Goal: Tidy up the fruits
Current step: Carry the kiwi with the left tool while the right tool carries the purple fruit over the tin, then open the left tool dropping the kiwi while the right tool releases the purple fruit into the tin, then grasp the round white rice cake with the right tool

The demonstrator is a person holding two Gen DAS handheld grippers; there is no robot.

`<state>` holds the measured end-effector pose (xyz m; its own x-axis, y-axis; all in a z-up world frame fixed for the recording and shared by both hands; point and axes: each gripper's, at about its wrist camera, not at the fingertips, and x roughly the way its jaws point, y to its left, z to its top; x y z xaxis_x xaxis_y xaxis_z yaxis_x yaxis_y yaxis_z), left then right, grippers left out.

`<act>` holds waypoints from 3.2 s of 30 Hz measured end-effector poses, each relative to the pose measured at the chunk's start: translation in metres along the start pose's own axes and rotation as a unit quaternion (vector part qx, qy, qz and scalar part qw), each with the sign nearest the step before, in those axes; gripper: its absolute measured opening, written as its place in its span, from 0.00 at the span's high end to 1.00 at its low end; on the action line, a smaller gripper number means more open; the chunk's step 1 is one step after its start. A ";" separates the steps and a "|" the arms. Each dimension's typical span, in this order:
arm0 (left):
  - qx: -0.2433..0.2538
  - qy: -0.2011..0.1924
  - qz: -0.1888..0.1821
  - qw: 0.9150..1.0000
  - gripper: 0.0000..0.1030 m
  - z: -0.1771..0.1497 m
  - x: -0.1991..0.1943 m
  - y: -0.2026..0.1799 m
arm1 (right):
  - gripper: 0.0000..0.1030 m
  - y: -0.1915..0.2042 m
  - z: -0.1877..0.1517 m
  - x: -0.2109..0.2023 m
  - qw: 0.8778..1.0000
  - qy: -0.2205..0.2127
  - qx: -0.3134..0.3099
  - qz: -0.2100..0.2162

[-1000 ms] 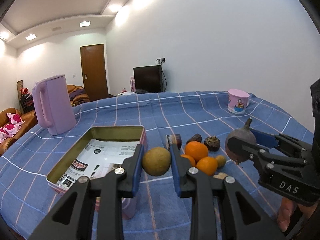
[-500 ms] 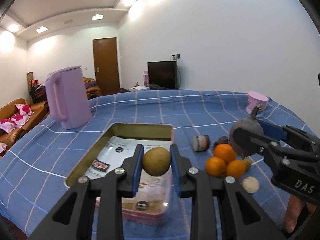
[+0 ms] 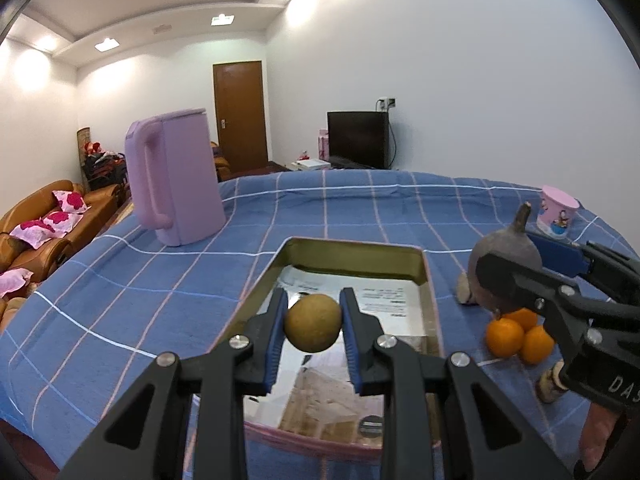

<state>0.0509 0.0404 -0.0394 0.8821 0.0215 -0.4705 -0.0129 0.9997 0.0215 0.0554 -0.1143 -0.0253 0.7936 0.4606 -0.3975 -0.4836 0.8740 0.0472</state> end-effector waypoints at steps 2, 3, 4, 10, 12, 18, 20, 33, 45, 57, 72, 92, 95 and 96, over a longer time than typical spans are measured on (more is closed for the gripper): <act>-0.002 0.006 0.004 1.000 0.73 0.000 0.004 0.005 | 0.49 0.005 0.001 0.006 1.000 0.004 -0.003 0.003; -0.003 0.010 0.008 1.000 0.73 0.000 0.008 0.007 | 0.49 0.006 0.001 0.009 1.000 0.006 -0.004 0.004; -0.004 0.011 0.009 1.000 0.73 0.001 0.010 0.009 | 0.49 0.008 0.002 0.011 1.000 0.008 -0.006 0.005; -0.006 0.026 0.019 0.999 0.73 0.003 0.020 0.020 | 0.49 0.012 0.004 0.034 1.000 0.024 -0.007 0.013; -0.007 0.028 0.021 0.999 0.73 0.002 0.022 0.023 | 0.49 0.013 0.002 0.039 0.999 0.029 -0.007 0.016; -0.009 0.041 0.021 0.999 0.73 0.001 0.030 0.028 | 0.49 0.019 0.000 0.053 0.999 0.043 -0.010 0.021; -0.012 0.047 0.018 0.999 0.73 0.001 0.032 0.030 | 0.49 0.021 -0.002 0.057 0.999 0.048 -0.013 0.021; -0.006 0.077 0.017 0.997 0.73 0.001 0.044 0.030 | 0.49 0.027 -0.002 0.075 0.996 0.081 -0.021 0.021; -0.007 0.100 0.013 0.995 0.73 -0.003 0.053 0.030 | 0.48 0.024 -0.005 0.088 0.993 0.116 -0.011 0.026; -0.006 0.101 0.012 0.995 0.72 -0.003 0.054 0.028 | 0.44 0.021 -0.005 0.087 0.993 0.111 -0.001 0.030; -0.011 0.046 0.003 0.999 0.33 -0.005 0.009 0.020 | 0.34 0.004 -0.011 0.021 0.998 0.060 0.005 -0.029; 0.022 0.054 -0.050 0.997 0.27 -0.018 -0.014 -0.048 | 0.34 -0.056 -0.077 -0.033 0.987 0.128 0.053 -0.084; 0.026 0.059 -0.057 0.996 0.27 -0.020 -0.012 -0.055 | 0.42 -0.053 -0.080 -0.028 0.985 0.141 0.047 -0.083; 0.027 0.059 -0.058 0.996 0.27 -0.021 -0.012 -0.056 | 0.46 -0.053 -0.081 -0.027 0.985 0.147 0.047 -0.082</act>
<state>0.0311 -0.0155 -0.0533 0.8143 -0.0896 -0.5735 0.1145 0.9934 0.0074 0.0300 -0.1854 -0.0915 0.7106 0.2604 -0.6537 -0.3118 0.9493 0.0393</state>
